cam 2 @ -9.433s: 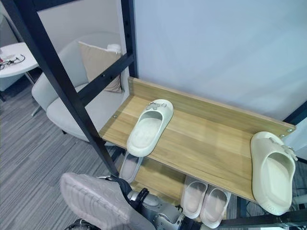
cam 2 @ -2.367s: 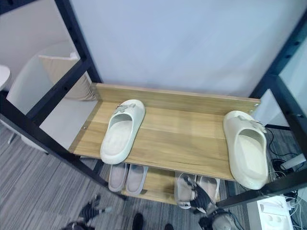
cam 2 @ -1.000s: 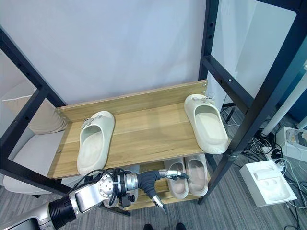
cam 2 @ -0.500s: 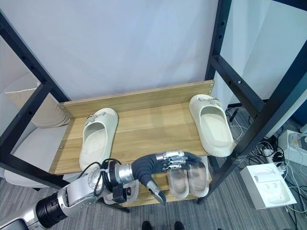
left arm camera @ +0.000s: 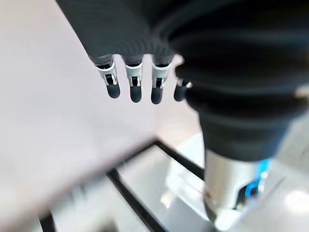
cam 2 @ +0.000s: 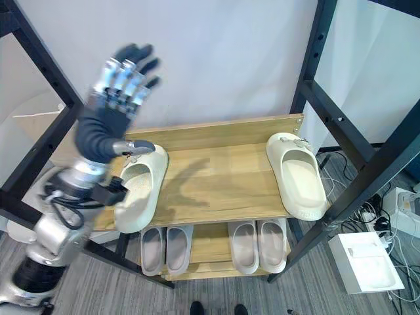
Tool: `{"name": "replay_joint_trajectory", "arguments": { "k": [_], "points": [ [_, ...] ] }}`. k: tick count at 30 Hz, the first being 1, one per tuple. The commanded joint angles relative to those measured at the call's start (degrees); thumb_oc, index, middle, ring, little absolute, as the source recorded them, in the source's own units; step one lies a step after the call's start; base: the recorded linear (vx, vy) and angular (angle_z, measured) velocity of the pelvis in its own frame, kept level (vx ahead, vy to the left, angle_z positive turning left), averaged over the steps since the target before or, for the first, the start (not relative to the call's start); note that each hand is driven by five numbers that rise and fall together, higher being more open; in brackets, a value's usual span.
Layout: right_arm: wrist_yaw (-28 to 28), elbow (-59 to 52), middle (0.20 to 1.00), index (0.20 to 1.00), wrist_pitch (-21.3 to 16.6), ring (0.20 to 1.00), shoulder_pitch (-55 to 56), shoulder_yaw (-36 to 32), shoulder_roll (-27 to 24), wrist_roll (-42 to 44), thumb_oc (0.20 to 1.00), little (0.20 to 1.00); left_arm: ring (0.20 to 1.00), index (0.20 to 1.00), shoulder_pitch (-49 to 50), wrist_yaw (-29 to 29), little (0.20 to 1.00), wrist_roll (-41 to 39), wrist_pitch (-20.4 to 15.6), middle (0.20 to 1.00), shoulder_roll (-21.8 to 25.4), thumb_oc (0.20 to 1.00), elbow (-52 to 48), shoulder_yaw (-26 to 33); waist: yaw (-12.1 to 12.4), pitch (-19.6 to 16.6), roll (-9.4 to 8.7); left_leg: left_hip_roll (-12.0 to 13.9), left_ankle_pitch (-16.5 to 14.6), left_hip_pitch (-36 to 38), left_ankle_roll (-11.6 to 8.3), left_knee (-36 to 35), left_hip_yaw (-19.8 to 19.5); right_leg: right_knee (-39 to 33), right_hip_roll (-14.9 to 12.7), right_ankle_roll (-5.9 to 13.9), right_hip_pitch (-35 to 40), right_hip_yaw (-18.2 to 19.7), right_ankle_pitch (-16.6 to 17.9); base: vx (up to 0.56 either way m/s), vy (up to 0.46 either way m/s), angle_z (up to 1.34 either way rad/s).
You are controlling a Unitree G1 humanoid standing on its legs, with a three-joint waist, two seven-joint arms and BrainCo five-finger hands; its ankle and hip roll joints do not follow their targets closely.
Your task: Arrange the slippers neatly on the shoe rack.
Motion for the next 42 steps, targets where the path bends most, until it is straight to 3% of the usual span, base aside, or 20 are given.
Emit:
{"name": "replay_joint_trajectory", "arguments": {
  "k": [1,4,12,13,14,24,42],
  "points": [
    [0.21,-0.70,1.000,1.000,-1.14,1.000,-0.31,-1.30,0.45,1.38,1.000,1.000,1.000,1.000,1.39,5.29,1.000,12.04,-3.44,1.000,4.38,1.000,-2.03,4.68,1.64,-3.05,-1.94,3.13,-1.96,0.77,-4.11,0.01,0.77,0.84,-4.57,4.03,-1.25,-0.62,-3.07,0.02,-0.036,0.09],
    [0.19,-1.04,1.000,1.000,-1.55,1.000,-0.22,-2.04,0.06,1.24,1.000,1.000,1.000,1.000,7.27,9.55,1.000,26.15,-1.57,1.000,13.59,1.000,-1.47,12.48,2.57,-3.05,-1.82,3.18,-2.11,1.09,-4.27,0.01,0.35,0.50,-4.46,3.93,-0.54,-1.05,-3.36,0.02,-0.039,0.05],
    [-0.76,-2.00,1.000,1.000,-2.17,1.000,-0.40,-2.74,-0.64,1.17,1.000,1.000,1.000,1.000,16.40,10.15,1.000,35.07,-0.80,1.000,17.27,1.000,-1.00,15.68,2.80,-3.11,-1.85,3.56,-2.20,0.79,-4.49,0.01,0.17,-0.08,-3.96,3.90,-0.57,-1.53,-3.67,0.01,-0.029,0.08],
    [-0.99,-2.64,1.000,1.000,-2.21,1.000,-0.41,-2.73,-0.68,1.17,1.000,1.000,1.000,1.000,17.34,9.39,1.000,36.05,-0.45,1.000,15.96,1.000,0.25,13.92,2.63,-2.81,-1.97,3.72,-1.60,0.50,-4.45,0.01,0.13,0.02,-3.76,3.85,-0.96,-1.56,-3.22,0.03,-0.029,0.00],
    [-1.11,-3.62,1.000,1.000,-2.12,1.000,-0.34,-2.41,-0.62,0.97,1.000,1.000,1.000,1.000,17.84,8.56,1.000,33.11,-0.19,1.000,11.55,1.000,2.66,10.69,2.29,-2.74,-2.26,3.82,-2.07,0.61,-4.47,0.01,0.24,-0.07,-3.64,3.80,-0.89,-1.44,-3.67,0.00,0.000,0.00],
    [-1.79,-5.25,1.000,1.000,-1.47,1.000,0.40,-3.21,-0.69,0.73,1.000,1.000,1.000,1.000,15.23,7.23,1.000,36.45,4.10,1.000,1.48,1.000,18.40,0.96,0.95,-2.37,-2.66,4.17,-2.64,0.89,-4.20,0.01,1.10,0.01,-3.38,3.64,-1.41,-0.44,-3.63,0.01,-0.005,-0.01],
    [-2.12,-4.75,1.000,1.000,-1.74,1.000,0.89,-3.53,-1.02,1.19,1.000,1.000,1.000,1.000,2.56,15.76,1.000,48.97,10.76,1.000,-1.38,1.000,39.44,-6.24,-1.74,-2.45,-2.00,4.45,-3.16,1.45,-4.28,0.01,2.63,0.12,-3.42,3.75,-1.96,0.99,-3.32,0.01,-0.002,-0.07]
  ]
}}
